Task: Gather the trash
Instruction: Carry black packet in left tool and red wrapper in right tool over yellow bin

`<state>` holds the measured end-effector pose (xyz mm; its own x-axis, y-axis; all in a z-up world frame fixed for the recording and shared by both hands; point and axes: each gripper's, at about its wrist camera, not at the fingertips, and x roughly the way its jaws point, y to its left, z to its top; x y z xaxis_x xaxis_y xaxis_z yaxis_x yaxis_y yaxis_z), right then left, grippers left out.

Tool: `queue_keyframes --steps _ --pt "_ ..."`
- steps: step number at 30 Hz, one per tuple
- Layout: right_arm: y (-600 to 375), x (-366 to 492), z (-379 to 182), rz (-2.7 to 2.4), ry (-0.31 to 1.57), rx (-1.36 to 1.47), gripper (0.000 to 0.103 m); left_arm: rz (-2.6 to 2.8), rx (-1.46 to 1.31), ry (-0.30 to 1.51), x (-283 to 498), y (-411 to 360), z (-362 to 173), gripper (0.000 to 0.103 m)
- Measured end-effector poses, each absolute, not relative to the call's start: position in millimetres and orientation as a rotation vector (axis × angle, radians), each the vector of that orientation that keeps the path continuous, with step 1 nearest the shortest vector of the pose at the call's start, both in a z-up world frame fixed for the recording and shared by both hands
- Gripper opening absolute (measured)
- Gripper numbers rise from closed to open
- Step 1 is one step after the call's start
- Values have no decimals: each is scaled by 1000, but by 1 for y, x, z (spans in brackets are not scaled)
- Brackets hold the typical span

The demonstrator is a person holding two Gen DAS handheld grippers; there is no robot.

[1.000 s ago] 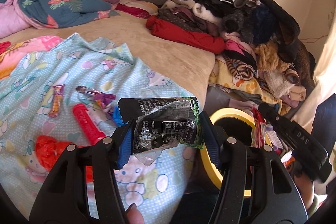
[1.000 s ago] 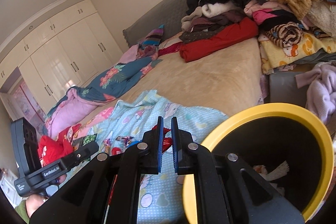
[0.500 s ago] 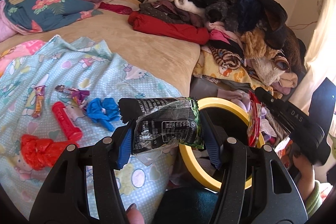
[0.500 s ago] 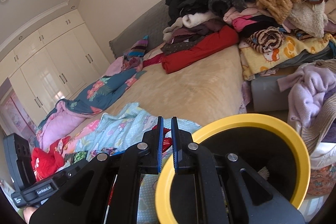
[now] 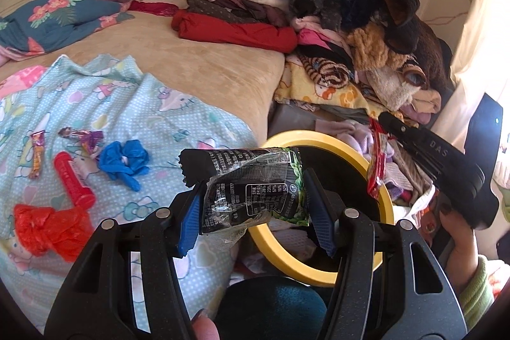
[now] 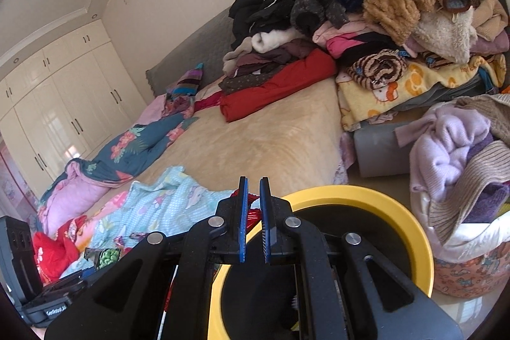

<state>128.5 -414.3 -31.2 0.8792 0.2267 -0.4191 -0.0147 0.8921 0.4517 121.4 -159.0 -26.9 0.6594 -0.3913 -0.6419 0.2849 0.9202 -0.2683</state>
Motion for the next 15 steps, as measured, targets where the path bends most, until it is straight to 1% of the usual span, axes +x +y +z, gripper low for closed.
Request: queue_keyframes --steps 15 --pt "-441 128 -47 18 505 406 8 -479 -72 808 116 -204 -50 50"
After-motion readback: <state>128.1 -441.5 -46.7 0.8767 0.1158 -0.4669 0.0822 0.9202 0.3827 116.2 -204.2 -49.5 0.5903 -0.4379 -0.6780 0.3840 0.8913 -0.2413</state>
